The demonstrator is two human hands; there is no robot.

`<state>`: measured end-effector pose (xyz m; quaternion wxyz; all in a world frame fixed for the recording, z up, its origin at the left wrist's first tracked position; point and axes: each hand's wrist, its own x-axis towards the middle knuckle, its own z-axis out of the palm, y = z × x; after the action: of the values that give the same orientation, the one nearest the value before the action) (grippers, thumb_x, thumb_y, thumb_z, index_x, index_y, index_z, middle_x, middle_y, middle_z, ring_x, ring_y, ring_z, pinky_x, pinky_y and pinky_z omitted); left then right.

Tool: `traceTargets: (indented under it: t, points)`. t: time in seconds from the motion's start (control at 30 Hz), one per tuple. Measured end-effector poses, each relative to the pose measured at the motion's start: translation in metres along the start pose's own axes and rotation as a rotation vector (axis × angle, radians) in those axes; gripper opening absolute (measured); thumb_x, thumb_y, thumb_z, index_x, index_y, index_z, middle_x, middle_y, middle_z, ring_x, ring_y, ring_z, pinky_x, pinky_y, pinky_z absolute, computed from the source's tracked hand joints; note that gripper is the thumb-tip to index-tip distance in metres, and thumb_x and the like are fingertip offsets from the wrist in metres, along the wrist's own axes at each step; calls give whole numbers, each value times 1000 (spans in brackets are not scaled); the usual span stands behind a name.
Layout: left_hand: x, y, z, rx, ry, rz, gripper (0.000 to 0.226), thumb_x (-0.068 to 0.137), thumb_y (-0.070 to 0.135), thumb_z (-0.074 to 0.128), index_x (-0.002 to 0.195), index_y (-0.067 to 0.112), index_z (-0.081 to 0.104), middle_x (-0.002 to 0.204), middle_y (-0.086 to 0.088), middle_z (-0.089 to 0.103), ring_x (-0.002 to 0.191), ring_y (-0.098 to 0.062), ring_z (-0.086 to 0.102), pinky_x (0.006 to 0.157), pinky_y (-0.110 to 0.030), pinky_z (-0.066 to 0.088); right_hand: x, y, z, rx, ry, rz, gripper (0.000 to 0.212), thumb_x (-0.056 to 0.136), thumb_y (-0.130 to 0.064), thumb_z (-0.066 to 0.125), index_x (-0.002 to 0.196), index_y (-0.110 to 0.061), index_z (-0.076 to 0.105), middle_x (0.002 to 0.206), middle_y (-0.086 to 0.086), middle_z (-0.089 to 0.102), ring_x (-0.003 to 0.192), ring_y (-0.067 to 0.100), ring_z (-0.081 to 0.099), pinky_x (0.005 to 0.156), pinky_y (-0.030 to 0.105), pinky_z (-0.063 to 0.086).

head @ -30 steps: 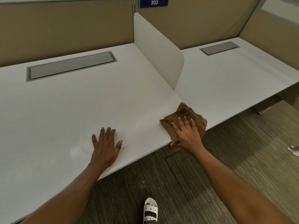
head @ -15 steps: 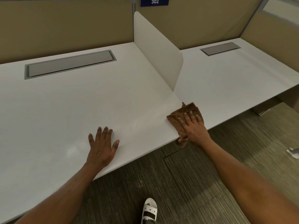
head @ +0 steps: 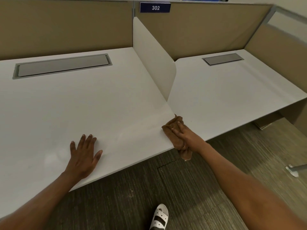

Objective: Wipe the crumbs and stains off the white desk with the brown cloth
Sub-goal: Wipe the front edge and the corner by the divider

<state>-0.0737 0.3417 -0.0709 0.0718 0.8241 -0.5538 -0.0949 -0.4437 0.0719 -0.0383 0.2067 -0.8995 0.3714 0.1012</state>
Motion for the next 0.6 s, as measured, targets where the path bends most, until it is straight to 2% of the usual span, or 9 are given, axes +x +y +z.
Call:
traceTargets:
  t: [0.1,0.2,0.27,0.37,0.47,0.53,0.6]
  points:
    - [3,6,-2,53,-20,-26,90,84,68,5,143,6,34,153,-18,31,144,-35,19,112,-61,10,-1,11,2,36,0,-38,70,94,-4,52,153,-24,21,163,10,-1,149,30,0,122,45,10]
    - [18,28,-7,12,-24,-180,92,81,72,8,144,9,29,147,-22,36,138,-41,25,109,-66,12,2,21,3,-132,31,-213,80,89,-17,66,153,-21,18,160,25,0,145,37,19,119,44,21]
    - [36,54,-9,-13,-10,-251,90,81,71,7,144,10,25,144,-23,39,135,-43,27,109,-68,10,6,29,0,-134,20,-254,89,83,-14,71,153,-21,17,159,28,2,139,38,31,115,42,29]
    - [60,94,-3,55,-29,-177,89,80,71,4,146,13,21,148,-17,33,139,-39,18,110,-67,3,11,44,-7,-100,-25,-286,94,79,-6,69,153,-27,15,160,22,-1,126,34,47,104,38,39]
    - [79,126,5,37,-25,-134,88,81,71,3,146,14,20,154,-14,24,143,-36,11,112,-65,1,11,55,-13,-40,-55,-260,88,81,0,64,152,-31,21,163,9,1,126,29,49,103,35,41]
    - [90,145,9,32,-21,-110,87,82,70,3,146,13,22,155,-14,24,144,-35,11,113,-64,2,9,65,-20,27,-55,-226,81,85,-1,61,150,-33,26,162,4,10,130,26,47,108,34,38]
    - [101,163,13,30,-11,-87,86,83,68,4,145,12,26,154,-15,26,143,-35,14,113,-63,5,5,75,-27,163,-6,-176,75,86,-6,63,148,-33,31,155,5,34,127,24,51,106,29,39]
